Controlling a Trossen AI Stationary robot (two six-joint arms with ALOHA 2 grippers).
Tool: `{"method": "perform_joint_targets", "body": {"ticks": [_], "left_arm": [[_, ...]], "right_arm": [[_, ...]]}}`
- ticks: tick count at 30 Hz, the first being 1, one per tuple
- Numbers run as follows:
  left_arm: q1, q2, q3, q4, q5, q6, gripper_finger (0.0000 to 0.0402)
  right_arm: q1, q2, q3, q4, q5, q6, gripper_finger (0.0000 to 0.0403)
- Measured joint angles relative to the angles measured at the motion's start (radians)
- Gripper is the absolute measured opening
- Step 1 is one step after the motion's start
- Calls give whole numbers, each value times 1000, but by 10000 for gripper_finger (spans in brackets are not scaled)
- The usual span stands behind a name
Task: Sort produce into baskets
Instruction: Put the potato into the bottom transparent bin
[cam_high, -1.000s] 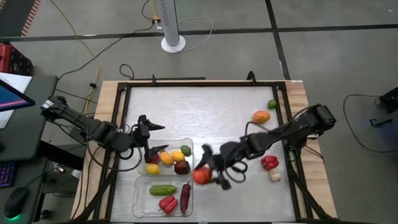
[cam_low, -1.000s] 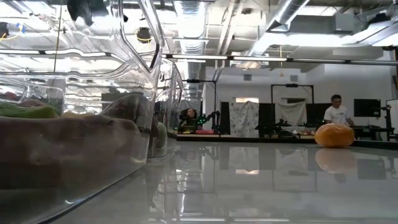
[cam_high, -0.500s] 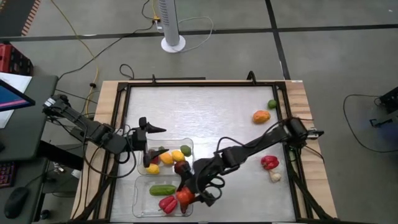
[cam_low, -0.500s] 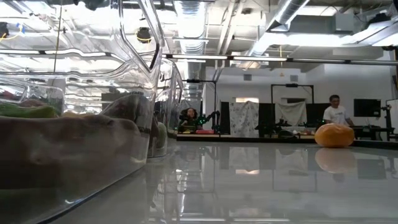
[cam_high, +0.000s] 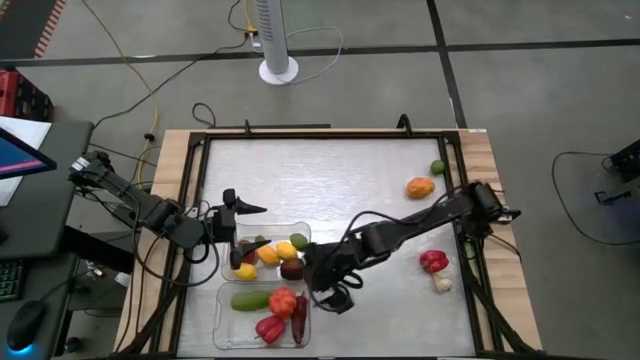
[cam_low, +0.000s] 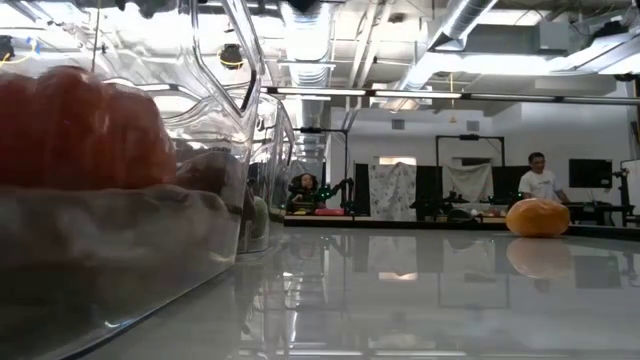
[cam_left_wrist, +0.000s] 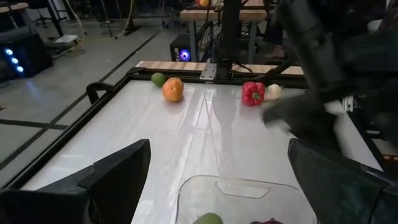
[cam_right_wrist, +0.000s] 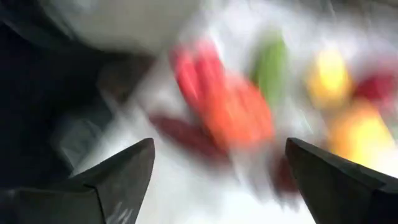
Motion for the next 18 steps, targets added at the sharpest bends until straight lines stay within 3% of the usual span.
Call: {"method": "perform_joint_targets", "body": {"ticks": [5, 8, 12, 18], "left_arm": [[0, 0, 0, -12, -2, -8, 368], [0, 0, 0, -13, -2, -13, 368], [0, 0, 0, -30, -2, -41, 368], [0, 0, 0, -47, -2, -55, 368]], "right_arm": [[-13, -69, -2, -529, 359, 80, 372], [-46, -105, -43, -766, 514, 164, 367], [-134, -157, -179, -888, 555, 216, 366], [-345, -224, -420, -901, 547, 214, 366]]}}
